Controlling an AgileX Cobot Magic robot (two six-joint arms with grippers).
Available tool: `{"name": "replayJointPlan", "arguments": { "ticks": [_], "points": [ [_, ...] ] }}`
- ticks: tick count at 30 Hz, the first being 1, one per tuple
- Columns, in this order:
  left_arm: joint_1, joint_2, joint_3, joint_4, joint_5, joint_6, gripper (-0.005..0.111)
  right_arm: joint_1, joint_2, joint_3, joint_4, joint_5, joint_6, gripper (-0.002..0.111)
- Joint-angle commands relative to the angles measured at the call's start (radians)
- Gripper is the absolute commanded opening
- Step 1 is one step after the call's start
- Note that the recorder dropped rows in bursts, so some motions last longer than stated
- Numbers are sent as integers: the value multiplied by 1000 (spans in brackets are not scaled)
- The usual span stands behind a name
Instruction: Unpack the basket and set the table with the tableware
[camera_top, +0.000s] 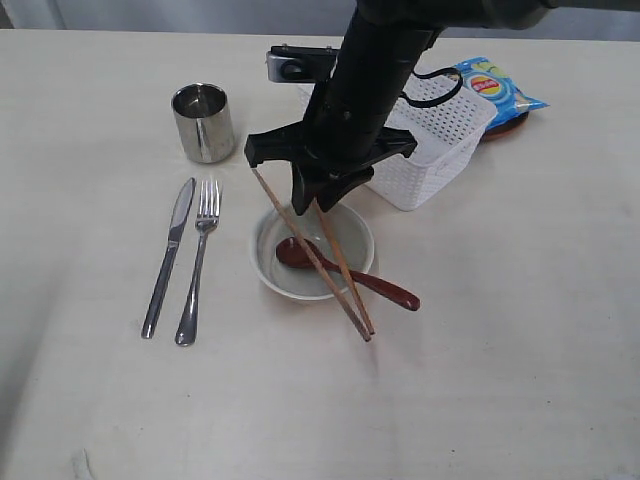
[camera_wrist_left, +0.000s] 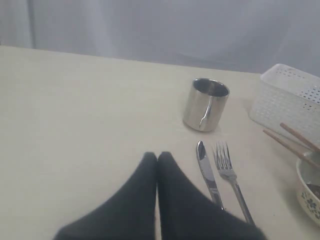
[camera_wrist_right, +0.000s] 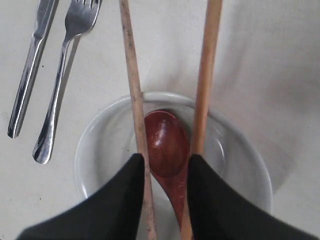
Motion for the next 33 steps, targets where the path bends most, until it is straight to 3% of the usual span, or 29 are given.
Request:
{"name": "replayJointPlan", "arguments": {
  "ticks": [1, 12, 19, 22, 33],
  "points": [
    [1, -4, 3, 0, -11, 1, 0, 0, -1, -7, -9, -4, 6, 30],
    [1, -4, 3, 0, -11, 1, 0, 0, -9, -7, 4, 73, -49, 30],
    [1, -4, 3, 0, -11, 1, 0, 23, -39, -7, -4, 72, -82, 48],
    [1, -4, 3, 0, -11, 1, 0, 37, -48, -7, -22, 72, -82, 49],
    [1, -4, 3, 0, -11, 1, 0, 150, -48, -7, -323, 72, 85, 49]
  ]
}}
